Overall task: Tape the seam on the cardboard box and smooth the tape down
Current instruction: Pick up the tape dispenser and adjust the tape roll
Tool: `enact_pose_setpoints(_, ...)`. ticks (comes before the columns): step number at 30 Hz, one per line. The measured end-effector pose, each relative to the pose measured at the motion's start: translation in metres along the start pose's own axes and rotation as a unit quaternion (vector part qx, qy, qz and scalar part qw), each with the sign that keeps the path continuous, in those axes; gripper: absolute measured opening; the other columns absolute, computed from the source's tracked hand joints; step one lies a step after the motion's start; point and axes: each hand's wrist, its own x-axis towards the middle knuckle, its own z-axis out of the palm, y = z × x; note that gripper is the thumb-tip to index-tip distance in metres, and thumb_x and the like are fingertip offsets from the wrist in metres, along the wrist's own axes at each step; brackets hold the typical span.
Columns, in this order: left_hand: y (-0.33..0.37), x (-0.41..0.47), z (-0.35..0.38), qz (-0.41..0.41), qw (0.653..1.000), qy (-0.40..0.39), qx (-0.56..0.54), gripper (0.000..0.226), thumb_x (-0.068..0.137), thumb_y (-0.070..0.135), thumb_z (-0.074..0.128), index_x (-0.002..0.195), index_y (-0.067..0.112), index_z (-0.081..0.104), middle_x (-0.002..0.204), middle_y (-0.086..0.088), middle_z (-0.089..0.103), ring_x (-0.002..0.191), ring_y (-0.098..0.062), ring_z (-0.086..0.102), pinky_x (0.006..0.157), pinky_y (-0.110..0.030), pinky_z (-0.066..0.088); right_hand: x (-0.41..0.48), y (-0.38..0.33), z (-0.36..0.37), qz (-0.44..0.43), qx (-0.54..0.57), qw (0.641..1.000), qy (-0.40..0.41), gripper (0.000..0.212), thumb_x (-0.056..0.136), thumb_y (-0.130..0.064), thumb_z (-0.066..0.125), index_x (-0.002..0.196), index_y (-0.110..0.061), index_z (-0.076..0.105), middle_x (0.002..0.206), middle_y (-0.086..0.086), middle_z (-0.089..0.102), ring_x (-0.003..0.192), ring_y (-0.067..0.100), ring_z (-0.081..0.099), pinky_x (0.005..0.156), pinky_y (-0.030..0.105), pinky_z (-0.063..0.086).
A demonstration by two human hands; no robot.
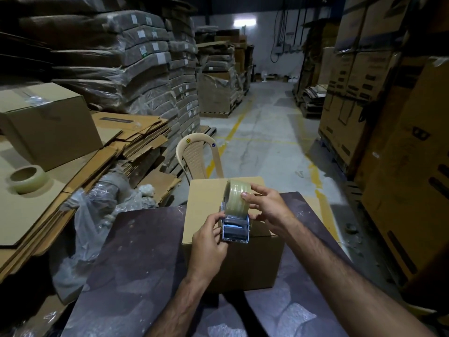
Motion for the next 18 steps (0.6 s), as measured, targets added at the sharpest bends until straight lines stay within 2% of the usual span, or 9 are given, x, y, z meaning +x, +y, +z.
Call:
enact_pose_setpoints(3, -0.006, 0.009, -0.006, -0.002, 0.999, -0.029, 0.031, 0.054, 0.075, -0.007, 0.073, 0.117, 0.024, 0.058, 0.118, 0.006, 0.065, 0.107, -0.009, 0.065, 0.087, -0.022, 0.056, 0.004, 0.004, 0.000, 0.018, 0.012, 1.000, 0.003, 0.047, 0.083, -0.006, 0.070, 0.128, -0.012, 0.056, 0.096, 0.005, 0.068, 0.086, 0.018, 0.066, 0.057, 0.028, 0.050)
enact_pose_setpoints(5, -0.009, 0.012, -0.008, 0.002, 0.998, -0.035, 0.055, 0.048, 0.074, 0.001, 0.078, 0.110, 0.027, 0.058, 0.112, 0.006, 0.068, 0.103, -0.007, 0.067, 0.086, -0.027, 0.058, 0.006, 0.006, 0.000, 0.018, 0.004, 1.000, -0.001, 0.050, 0.083, -0.006, 0.070, 0.130, -0.011, 0.054, 0.100, 0.007, 0.067, 0.089, 0.018, 0.066, 0.058, 0.028, 0.051)
enact_pose_setpoints(8, -0.012, 0.018, -0.013, 0.012, 0.992, -0.052, 0.111, 0.048, 0.071, 0.008, 0.082, 0.105, 0.031, 0.056, 0.111, 0.008, 0.069, 0.106, -0.004, 0.064, 0.088, -0.027, 0.057, 0.008, 0.005, -0.001, 0.005, -0.024, 1.000, -0.014, 0.052, 0.084, -0.006, 0.070, 0.132, -0.012, 0.051, 0.093, 0.004, 0.067, 0.085, 0.015, 0.066, 0.062, 0.028, 0.051)
enact_pose_setpoints(12, -0.010, 0.025, -0.021, -0.008, 0.987, -0.080, 0.139, 0.050, 0.075, 0.008, 0.079, 0.115, 0.028, 0.058, 0.120, 0.007, 0.065, 0.113, -0.006, 0.059, 0.097, -0.025, 0.051, 0.010, 0.006, -0.001, 0.000, -0.046, 0.998, -0.033, 0.056, 0.084, -0.005, 0.069, 0.136, -0.011, 0.049, 0.086, 0.000, 0.065, 0.081, 0.010, 0.064, 0.056, 0.024, 0.051)
enact_pose_setpoints(18, -0.014, 0.029, -0.025, -0.033, 0.979, -0.114, 0.165, 0.049, 0.082, 0.012, 0.073, 0.126, 0.025, 0.055, 0.126, 0.007, 0.061, 0.117, -0.007, 0.055, 0.100, -0.022, 0.045, 0.013, 0.010, 0.002, -0.013, -0.073, 0.996, -0.051, 0.061, 0.084, 0.000, 0.068, 0.139, -0.013, 0.045, 0.078, 0.000, 0.050, 0.071, 0.005, 0.057, 0.052, 0.019, 0.050)
